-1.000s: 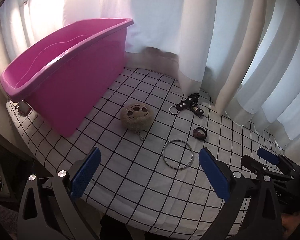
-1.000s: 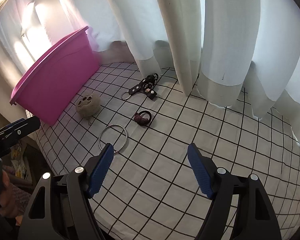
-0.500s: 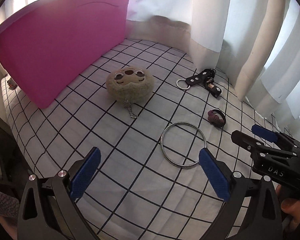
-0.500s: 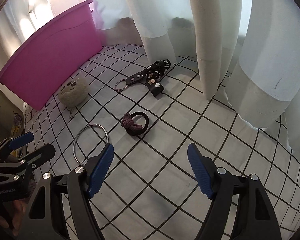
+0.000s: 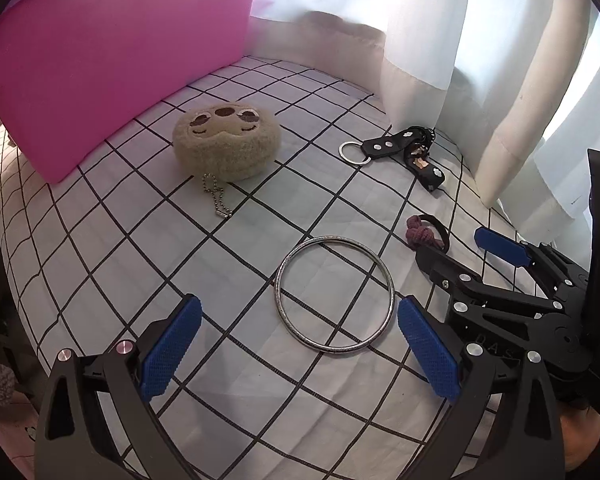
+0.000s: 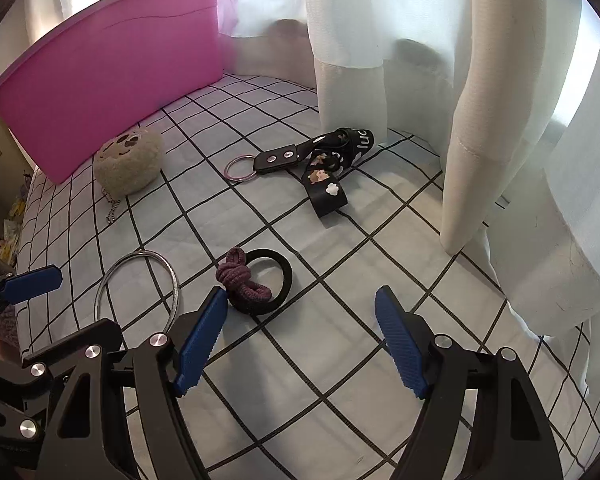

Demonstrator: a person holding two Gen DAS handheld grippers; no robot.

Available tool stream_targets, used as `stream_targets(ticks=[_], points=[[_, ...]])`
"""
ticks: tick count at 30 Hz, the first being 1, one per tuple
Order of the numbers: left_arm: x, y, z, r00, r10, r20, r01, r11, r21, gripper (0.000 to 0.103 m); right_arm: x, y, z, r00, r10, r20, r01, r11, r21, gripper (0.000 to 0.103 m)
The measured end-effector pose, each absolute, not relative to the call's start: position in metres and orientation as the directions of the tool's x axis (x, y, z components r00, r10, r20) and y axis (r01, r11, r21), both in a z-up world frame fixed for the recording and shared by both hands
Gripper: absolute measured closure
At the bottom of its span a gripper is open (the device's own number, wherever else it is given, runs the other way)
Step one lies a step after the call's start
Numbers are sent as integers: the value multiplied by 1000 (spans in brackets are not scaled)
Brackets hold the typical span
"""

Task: Organize jewelry
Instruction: 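Close the left tool on the large silver hoop while the right tool grasps the black hair tie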

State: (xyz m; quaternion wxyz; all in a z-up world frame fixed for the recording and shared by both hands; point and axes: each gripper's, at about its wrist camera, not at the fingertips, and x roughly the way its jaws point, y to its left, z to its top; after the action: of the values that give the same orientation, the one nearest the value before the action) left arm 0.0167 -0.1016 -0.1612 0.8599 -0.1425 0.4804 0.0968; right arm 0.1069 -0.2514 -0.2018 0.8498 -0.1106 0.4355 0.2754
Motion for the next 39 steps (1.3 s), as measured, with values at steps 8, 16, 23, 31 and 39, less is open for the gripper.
stream_targets(ticks=[8, 16, 23, 31, 39], points=[[18, -111, -167, 524, 32, -851, -313, 936, -158, 6, 121, -266, -202, 492, 378, -784, -559, 828, 48, 30], [29, -115, -174, 513, 97, -853, -336, 937, -96, 6, 128, -265, -203, 476, 392, -788, -587, 808, 48, 25], [25, -127, -180, 523, 186, -832, -352, 936, -12, 5, 137, -255, -203, 465, 399, -790, -621, 783, 29, 24], [27, -123, -177, 523, 200, -828, -376, 927, -13, 10, 138, -247, -204, 455, 411, -790, -644, 765, 28, 25], [22, -118, -173, 551, 206, -809, -383, 923, -25, 32, 130, -242, -202, 472, 428, -771, -658, 753, 15, 55]])
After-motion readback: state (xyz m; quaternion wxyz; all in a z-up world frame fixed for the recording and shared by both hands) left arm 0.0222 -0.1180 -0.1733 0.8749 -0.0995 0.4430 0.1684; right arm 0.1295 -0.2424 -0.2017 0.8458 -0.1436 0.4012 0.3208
